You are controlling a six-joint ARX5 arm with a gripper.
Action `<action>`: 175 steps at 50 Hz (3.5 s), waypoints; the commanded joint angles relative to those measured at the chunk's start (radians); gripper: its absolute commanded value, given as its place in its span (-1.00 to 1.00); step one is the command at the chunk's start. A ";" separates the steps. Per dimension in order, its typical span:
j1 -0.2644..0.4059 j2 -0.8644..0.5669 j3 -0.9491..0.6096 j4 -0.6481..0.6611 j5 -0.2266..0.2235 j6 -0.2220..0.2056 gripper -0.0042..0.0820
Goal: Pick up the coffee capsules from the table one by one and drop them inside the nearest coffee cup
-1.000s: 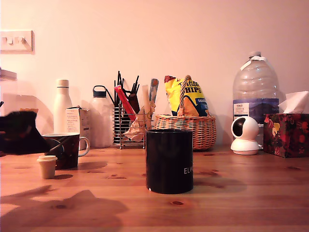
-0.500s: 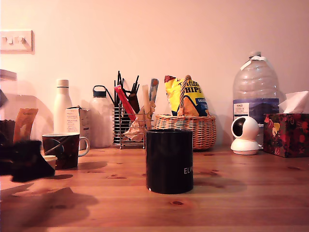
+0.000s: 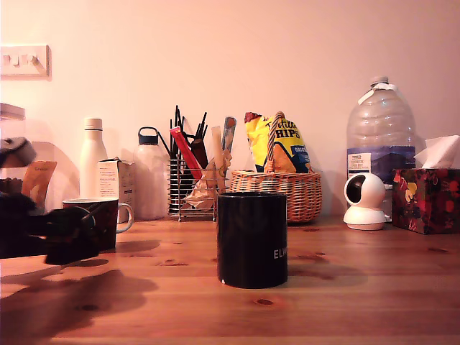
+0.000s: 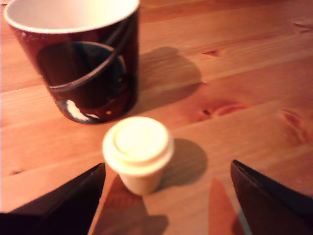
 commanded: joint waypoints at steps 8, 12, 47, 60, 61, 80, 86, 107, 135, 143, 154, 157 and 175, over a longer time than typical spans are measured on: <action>0.008 0.023 0.021 0.002 0.009 0.009 0.82; 0.008 0.024 0.024 -0.002 0.010 0.008 0.82; 0.012 0.023 0.029 0.003 0.032 0.008 -0.53; 0.012 0.014 0.029 -0.001 0.074 0.003 -0.53; 0.012 0.010 0.029 -0.008 0.080 0.003 -0.53; 0.012 -0.235 0.029 -0.301 0.111 0.004 -0.57; 0.013 -0.325 0.029 -0.386 0.111 0.005 -0.57; 0.047 -0.450 0.047 -0.523 0.088 0.004 -0.57; 0.054 -0.399 0.513 -1.088 0.040 -0.016 -0.57; 0.061 -0.309 0.647 -1.217 0.038 -0.016 -0.57; 0.061 -0.188 0.777 -1.320 0.031 -0.026 -0.57; 0.061 -0.160 0.812 -1.350 0.021 -0.026 -0.57; 0.063 -0.100 0.907 -1.434 -0.019 -0.014 -0.57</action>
